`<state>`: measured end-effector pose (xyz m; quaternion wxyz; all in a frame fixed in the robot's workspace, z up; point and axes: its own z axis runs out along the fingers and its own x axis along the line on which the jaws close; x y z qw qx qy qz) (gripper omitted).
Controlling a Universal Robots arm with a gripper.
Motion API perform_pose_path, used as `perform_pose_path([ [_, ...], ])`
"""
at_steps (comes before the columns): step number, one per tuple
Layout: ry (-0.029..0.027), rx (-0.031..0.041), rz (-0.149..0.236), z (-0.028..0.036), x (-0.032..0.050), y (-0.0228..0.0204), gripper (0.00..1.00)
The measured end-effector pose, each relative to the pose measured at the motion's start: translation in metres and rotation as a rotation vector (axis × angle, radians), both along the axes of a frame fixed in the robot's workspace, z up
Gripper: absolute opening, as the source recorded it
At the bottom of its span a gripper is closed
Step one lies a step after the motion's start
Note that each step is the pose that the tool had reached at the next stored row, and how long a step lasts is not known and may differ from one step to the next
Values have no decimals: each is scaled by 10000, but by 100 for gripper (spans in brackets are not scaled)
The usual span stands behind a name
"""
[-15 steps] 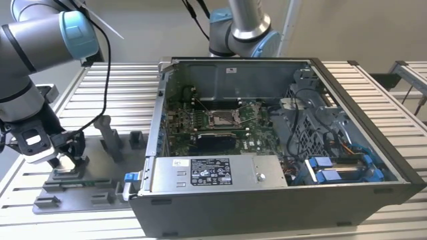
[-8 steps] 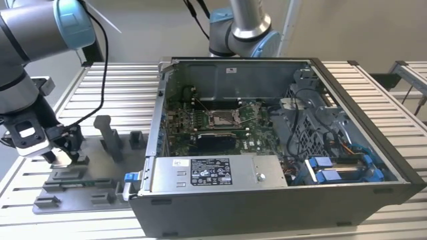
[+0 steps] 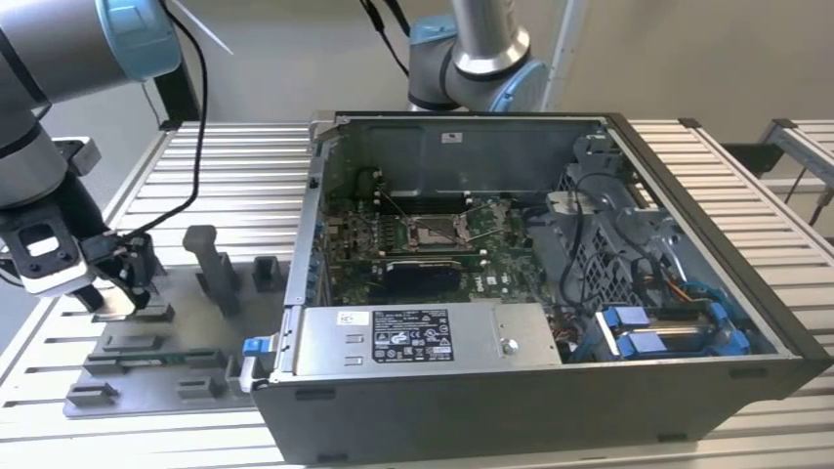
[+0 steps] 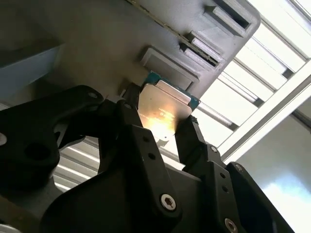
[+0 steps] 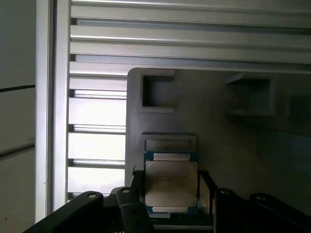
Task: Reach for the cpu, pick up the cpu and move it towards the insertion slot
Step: 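Pick up the cpu and move it towards the insertion slot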
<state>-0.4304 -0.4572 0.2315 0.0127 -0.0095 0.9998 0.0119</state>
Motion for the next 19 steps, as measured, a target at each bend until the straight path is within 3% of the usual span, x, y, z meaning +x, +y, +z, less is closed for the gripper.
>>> perform_pose_path([
  [5, 2, -1, 0, 3, 0, 0, 0],
  [19, 2, -1, 0, 211, -1, 0, 0],
])
